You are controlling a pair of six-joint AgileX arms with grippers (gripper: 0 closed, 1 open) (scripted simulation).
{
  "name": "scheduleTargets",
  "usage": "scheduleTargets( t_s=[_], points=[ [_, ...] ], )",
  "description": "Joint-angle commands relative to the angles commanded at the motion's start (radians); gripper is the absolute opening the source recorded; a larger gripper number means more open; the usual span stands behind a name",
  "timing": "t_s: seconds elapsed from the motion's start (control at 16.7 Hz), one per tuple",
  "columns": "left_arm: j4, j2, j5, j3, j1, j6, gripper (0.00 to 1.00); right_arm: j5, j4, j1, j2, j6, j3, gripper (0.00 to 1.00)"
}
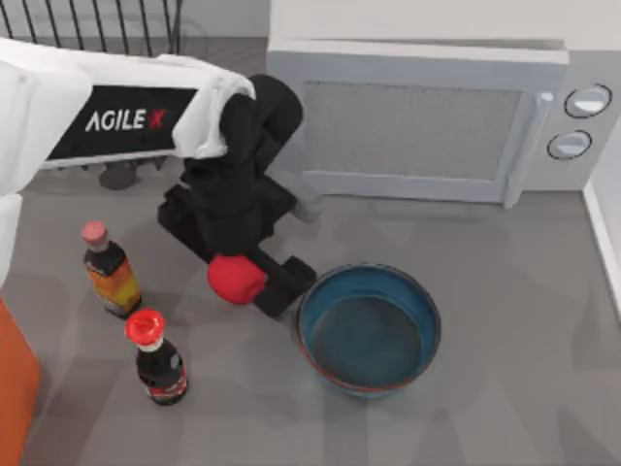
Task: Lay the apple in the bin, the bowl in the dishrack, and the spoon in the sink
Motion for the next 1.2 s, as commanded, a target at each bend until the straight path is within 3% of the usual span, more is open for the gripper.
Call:
scheduleTargets(
  t_s=[0.78,1.2],
  points=[
    [0.0,0.0,0.0,0.0,0.0,0.0,0.02,0.0,0.0,0.0,0.0,0.0,0.0,1.0],
    [0.0,0.0,0.0,0.0,0.0,0.0,0.0,0.0,0.0,0.0,0.0,0.0,0.0,1.0]
  ],
)
